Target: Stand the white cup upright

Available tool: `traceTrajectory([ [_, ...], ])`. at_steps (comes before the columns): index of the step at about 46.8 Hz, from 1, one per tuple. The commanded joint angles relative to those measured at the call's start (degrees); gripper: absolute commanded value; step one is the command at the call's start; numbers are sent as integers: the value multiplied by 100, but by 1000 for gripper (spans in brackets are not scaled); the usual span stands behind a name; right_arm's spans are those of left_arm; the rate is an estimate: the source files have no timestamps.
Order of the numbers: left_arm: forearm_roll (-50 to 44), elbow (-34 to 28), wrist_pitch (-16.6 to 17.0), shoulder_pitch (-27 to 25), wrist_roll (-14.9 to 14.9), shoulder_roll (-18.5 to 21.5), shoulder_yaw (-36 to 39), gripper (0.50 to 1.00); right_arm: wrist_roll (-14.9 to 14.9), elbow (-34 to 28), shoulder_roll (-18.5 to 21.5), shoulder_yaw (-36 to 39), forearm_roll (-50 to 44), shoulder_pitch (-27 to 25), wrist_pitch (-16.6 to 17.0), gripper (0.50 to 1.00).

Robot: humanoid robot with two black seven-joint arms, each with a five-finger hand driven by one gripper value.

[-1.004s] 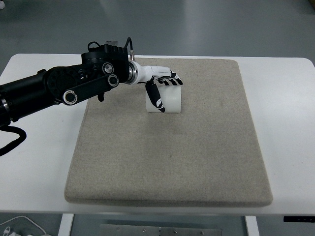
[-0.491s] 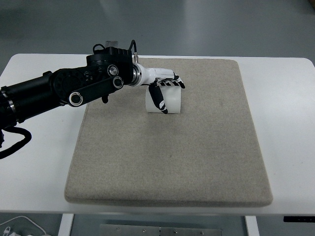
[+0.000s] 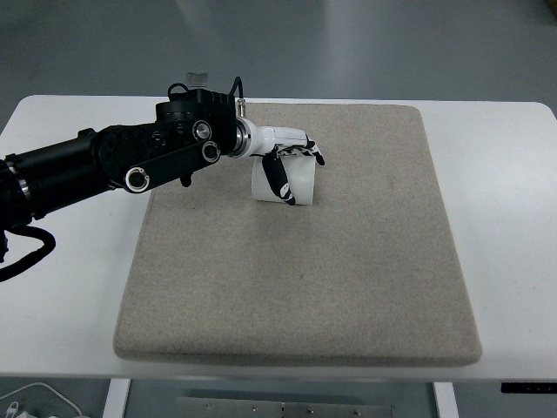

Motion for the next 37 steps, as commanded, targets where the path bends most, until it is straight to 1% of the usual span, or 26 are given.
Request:
traceTrajectory([
  [1, 2, 0, 0, -15, 1, 0, 1, 720, 1, 1, 0, 0, 1, 0, 0, 930],
  [2, 2, 0, 0, -15, 1, 0, 1, 701, 1, 1, 0, 0, 1, 0, 0, 930],
  [5, 2, 0, 0, -24, 1, 0, 1, 671, 1, 1, 0, 0, 1, 0, 0, 930],
  [6, -7, 0, 0, -33, 1, 0, -8, 651, 1, 1, 0, 0, 1, 0, 0, 930],
  [9, -7, 0, 0, -42, -8, 0, -8, 547, 1, 1, 0, 0, 1, 0, 0, 930],
  [11, -25, 0, 0, -50, -8, 0, -17, 500, 1, 1, 0, 0, 1, 0, 0, 930],
  [18, -156, -9, 0, -51, 1, 18, -140, 500, 1, 1, 0, 0, 1, 0, 0, 930],
  [24, -420, 43, -44, -42, 1, 70, -438, 500, 1, 1, 0, 0, 1, 0, 0, 930],
  [32, -1131, 228, -106, -33, -87, 132, -667, 500, -7, -7, 0, 0, 1, 0, 0, 930],
  [37, -1667, 307, -202, 2, -140, 211, -764, 500, 1, 1, 0, 0, 1, 0, 0, 930],
])
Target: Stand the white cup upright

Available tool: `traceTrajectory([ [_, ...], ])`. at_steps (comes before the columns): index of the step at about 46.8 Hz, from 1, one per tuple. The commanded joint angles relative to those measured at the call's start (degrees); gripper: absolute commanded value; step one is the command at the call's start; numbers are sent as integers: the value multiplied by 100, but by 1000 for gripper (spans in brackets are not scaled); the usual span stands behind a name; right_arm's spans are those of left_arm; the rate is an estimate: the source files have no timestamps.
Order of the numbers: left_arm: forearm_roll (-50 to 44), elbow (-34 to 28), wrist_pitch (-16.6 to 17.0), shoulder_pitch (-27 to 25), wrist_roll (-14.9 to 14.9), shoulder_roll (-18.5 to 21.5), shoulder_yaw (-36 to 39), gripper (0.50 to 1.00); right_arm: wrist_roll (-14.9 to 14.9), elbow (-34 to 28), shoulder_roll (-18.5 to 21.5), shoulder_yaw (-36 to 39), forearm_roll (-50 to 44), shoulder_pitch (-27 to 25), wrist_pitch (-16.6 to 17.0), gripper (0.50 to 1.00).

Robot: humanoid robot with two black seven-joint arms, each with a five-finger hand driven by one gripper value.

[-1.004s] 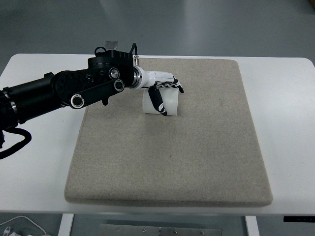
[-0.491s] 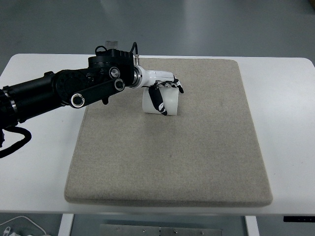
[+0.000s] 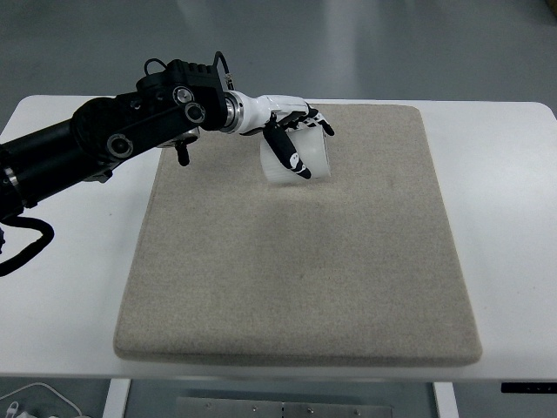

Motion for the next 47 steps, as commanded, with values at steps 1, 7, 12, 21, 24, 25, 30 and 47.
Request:
traceTrajectory([
  [1, -443, 69, -89, 39, -56, 64, -122, 500, 0, 2, 0, 1, 1, 0, 0, 930],
  [7, -883, 201, -213, 92, -223, 109, -465, 500, 0, 2, 0, 1, 1, 0, 0, 930],
  [12, -1050, 359, -336, 320, -390, 109, -842, 500, 0, 2, 0, 1, 1, 0, 0, 930],
  [21, -1059, 377, -415, 777, -610, 135, -1748, 500, 0, 2, 0, 1, 1, 0, 0, 930],
  [24, -1059, 377, -415, 883, -742, 135, -1959, 500, 0, -7, 0, 1, 1, 0, 0, 930],
  [25, -1059, 377, -415, 918, -786, 135, -2012, 500, -8, 2, 0, 1, 1, 0, 0, 930],
  [30, -1103, 377, -415, 1103, -1146, 126, -2223, 500, 0, -7, 0, 1, 1, 0, 0, 930],
  [47, -1639, 377, -415, 1709, -2200, 144, -2416, 500, 0, 2, 0, 1, 1, 0, 0, 930],
])
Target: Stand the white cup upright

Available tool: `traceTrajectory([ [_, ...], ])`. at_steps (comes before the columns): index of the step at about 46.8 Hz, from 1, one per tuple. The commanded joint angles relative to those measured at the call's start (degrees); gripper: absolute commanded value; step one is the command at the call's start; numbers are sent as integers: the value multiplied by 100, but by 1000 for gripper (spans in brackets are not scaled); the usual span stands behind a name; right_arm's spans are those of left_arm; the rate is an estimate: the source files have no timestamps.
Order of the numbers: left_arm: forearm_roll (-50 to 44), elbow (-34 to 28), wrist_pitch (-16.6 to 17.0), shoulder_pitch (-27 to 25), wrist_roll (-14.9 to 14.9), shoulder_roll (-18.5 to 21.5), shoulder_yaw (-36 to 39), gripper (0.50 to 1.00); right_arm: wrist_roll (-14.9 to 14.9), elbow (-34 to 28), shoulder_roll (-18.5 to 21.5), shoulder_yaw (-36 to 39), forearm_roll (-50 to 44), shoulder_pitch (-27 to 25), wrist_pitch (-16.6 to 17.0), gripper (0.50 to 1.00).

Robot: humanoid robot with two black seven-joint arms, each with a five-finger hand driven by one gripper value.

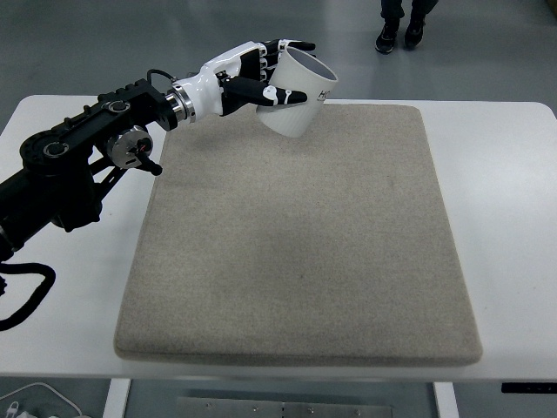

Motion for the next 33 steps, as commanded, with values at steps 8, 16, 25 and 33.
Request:
traceTrajectory([
  [8, -103, 9, 0, 468, -874, -3, -133, 500, 2, 0, 0, -9, -1, 0, 0, 930],
  [16, -59, 9, 18, 635, -1788, 5, -133, 500, 2, 0, 0, 0, -1, 0, 0, 930],
  [25, -24, 149, 62, 732, -2626, 14, -124, 500, 1, 0, 0, 0, -1, 0, 0, 930],
  [33, -24, 378, 106, 767, -2626, -3, -45, 500, -7, 0, 0, 0, -1, 0, 0, 930],
])
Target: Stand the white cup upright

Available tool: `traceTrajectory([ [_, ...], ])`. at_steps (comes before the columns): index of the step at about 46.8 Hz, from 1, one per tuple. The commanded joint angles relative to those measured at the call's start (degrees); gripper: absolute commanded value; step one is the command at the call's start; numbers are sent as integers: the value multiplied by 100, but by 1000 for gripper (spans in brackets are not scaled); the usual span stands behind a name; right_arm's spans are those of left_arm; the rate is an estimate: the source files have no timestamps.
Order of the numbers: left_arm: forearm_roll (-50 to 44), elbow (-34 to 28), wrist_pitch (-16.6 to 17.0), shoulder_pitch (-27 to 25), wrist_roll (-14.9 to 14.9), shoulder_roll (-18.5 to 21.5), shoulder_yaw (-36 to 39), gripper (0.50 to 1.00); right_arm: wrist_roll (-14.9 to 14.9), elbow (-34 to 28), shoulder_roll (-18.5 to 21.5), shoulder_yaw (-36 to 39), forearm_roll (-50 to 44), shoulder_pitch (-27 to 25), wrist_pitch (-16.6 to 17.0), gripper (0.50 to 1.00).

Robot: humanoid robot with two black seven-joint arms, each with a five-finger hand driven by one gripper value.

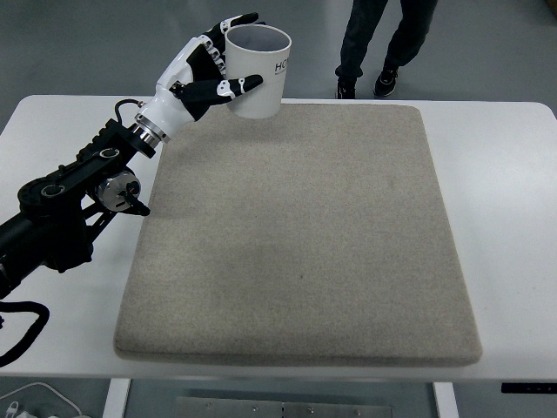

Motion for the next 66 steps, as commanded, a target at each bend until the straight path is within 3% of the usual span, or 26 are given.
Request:
traceTrajectory([
  [1, 9, 97, 13, 12, 0, -3, 62, 500, 2, 1, 0, 0, -1, -1, 0, 930],
  [28, 598, 273, 856, 381, 0, -38, 71, 500, -7, 1, 0, 0, -1, -1, 0, 930],
  [39, 931, 211, 1428, 618, 0, -47, 71, 500, -7, 1, 0, 0, -1, -1, 0, 930],
  [54, 976, 246, 1560, 829, 0, -223, 71, 500, 2, 1, 0, 0, -1, -1, 0, 930],
  [61, 976, 273, 1876, 847, 0, -399, 71, 500, -7, 1, 0, -9, -1, -1, 0, 930],
  [66, 976, 273, 1911, 856, 0, -434, 71, 500, 2, 1, 0, 0, -1, -1, 0, 930],
])
